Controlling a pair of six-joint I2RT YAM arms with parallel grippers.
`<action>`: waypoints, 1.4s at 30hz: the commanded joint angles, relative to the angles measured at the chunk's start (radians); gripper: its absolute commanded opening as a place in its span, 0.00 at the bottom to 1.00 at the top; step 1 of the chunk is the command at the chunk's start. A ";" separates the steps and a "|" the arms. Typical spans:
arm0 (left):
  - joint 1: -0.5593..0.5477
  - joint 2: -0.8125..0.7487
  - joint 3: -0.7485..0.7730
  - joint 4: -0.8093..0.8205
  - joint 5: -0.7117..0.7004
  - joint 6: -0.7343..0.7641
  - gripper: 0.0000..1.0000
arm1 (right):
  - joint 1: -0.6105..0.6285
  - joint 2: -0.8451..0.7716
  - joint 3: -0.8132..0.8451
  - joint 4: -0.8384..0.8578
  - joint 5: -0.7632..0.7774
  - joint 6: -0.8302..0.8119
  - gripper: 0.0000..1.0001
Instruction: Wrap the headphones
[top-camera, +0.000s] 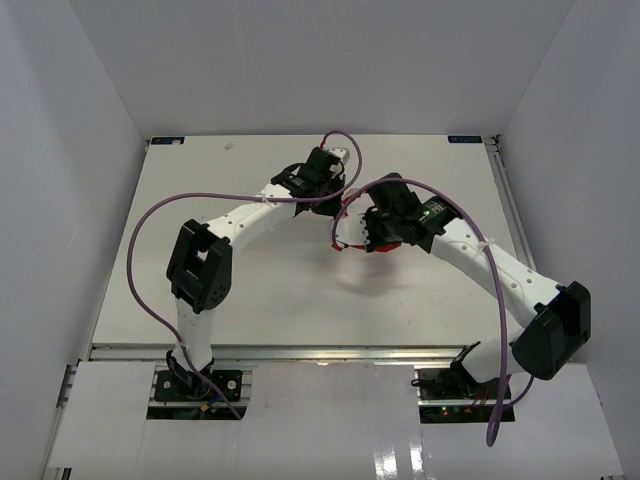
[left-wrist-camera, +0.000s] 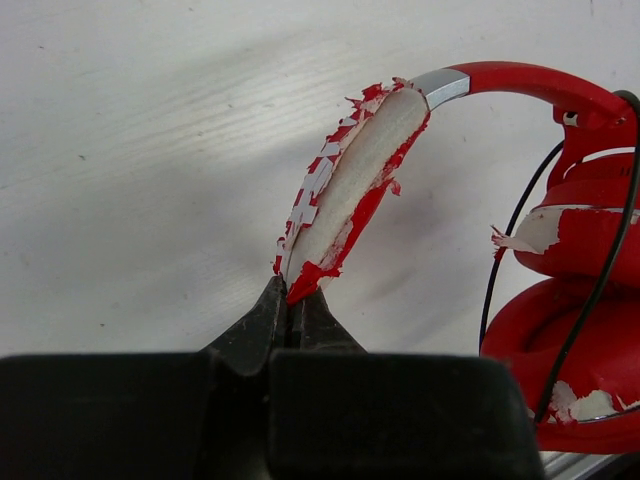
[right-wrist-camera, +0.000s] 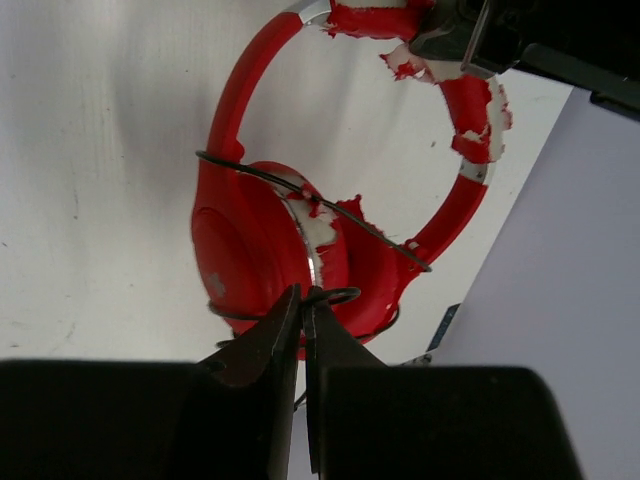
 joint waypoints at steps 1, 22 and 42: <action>-0.003 -0.023 -0.011 0.059 0.167 0.039 0.00 | 0.021 -0.034 -0.023 0.069 0.064 -0.156 0.08; 0.118 0.106 0.133 0.076 0.340 -0.218 0.00 | 0.143 -0.040 0.022 -0.253 -0.192 -0.292 0.08; 0.137 0.104 0.108 0.151 0.519 -0.320 0.00 | 0.242 0.056 -0.033 -0.072 -0.060 -0.202 0.08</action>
